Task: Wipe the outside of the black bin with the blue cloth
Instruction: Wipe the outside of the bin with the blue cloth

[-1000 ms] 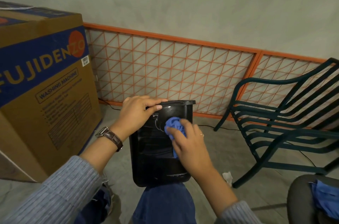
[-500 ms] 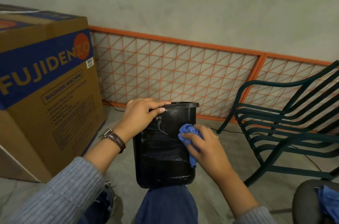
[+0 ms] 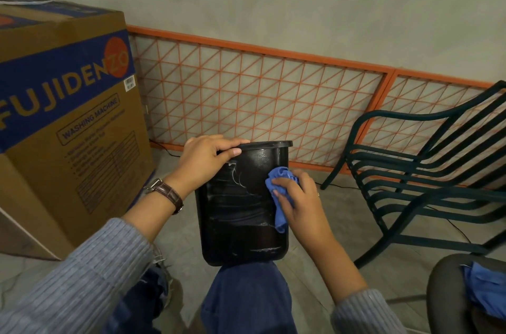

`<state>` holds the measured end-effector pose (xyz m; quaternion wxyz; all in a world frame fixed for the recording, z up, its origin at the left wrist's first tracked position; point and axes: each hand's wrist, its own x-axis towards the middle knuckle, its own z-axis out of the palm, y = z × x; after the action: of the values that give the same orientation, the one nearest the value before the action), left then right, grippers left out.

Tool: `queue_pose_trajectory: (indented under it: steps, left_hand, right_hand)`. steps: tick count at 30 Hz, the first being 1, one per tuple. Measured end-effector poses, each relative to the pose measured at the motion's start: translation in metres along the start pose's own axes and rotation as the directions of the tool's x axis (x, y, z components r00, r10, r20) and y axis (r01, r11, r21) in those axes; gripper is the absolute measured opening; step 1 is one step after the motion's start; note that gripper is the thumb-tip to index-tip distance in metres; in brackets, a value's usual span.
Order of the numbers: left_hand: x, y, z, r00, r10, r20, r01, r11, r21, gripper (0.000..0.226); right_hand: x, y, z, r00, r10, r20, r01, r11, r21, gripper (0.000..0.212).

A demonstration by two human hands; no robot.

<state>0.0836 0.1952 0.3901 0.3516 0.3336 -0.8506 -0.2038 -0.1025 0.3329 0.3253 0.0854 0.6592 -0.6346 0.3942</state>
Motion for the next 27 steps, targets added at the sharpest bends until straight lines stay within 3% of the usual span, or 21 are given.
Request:
queue_pose_trajectory:
  steps: [5,10,12,14,18,21,24,27]
  left_hand:
    - [-0.002,-0.005,-0.003,1.0,-0.008,0.001,0.008,1.0,-0.01,0.028]
    - [-0.002,-0.002,-0.001,1.0,0.006,-0.006,-0.006,1.0,0.011,0.028]
    - [-0.001,0.0,-0.001,1.0,0.0,-0.004,0.0,1.0,0.024,0.028]
    - [-0.001,-0.001,-0.001,1.0,-0.007,-0.009,0.007,1.0,0.022,0.027]
    - [-0.002,-0.003,-0.002,1.0,-0.023,0.005,0.023,0.999,0.033,0.028]
    - [-0.003,-0.004,-0.002,0.999,-0.033,0.0,0.033,0.999,0.012,0.028]
    - [-0.003,-0.004,-0.001,0.999,-0.051,-0.002,0.051,0.999,0.008,0.028]
    - [-0.002,-0.002,0.0,0.999,-0.054,0.005,0.054,0.999,0.0,0.028]
  right_hand:
    - [-0.023,0.007,0.004,0.985,-0.111,0.131,0.115,0.993,-0.023,0.023]
    - [-0.017,0.011,0.005,0.985,0.174,0.018,-0.174,0.965,0.197,0.022]
    - [-0.014,0.001,0.014,0.976,0.212,-0.047,-0.198,0.957,0.21,0.024]
    - [-0.021,-0.007,0.019,0.991,0.13,-0.038,-0.123,0.982,0.143,0.026]
    - [-0.047,0.01,0.014,0.982,-0.145,0.117,0.154,0.986,-0.07,0.024]
    - [-0.047,0.015,0.015,0.997,0.057,0.044,-0.061,0.993,0.097,0.02]
    - [-0.04,0.004,0.028,0.959,0.27,-0.09,-0.244,0.943,0.227,0.022]
    - [-0.052,-0.006,0.035,0.981,0.184,-0.057,-0.177,0.978,0.109,0.032]
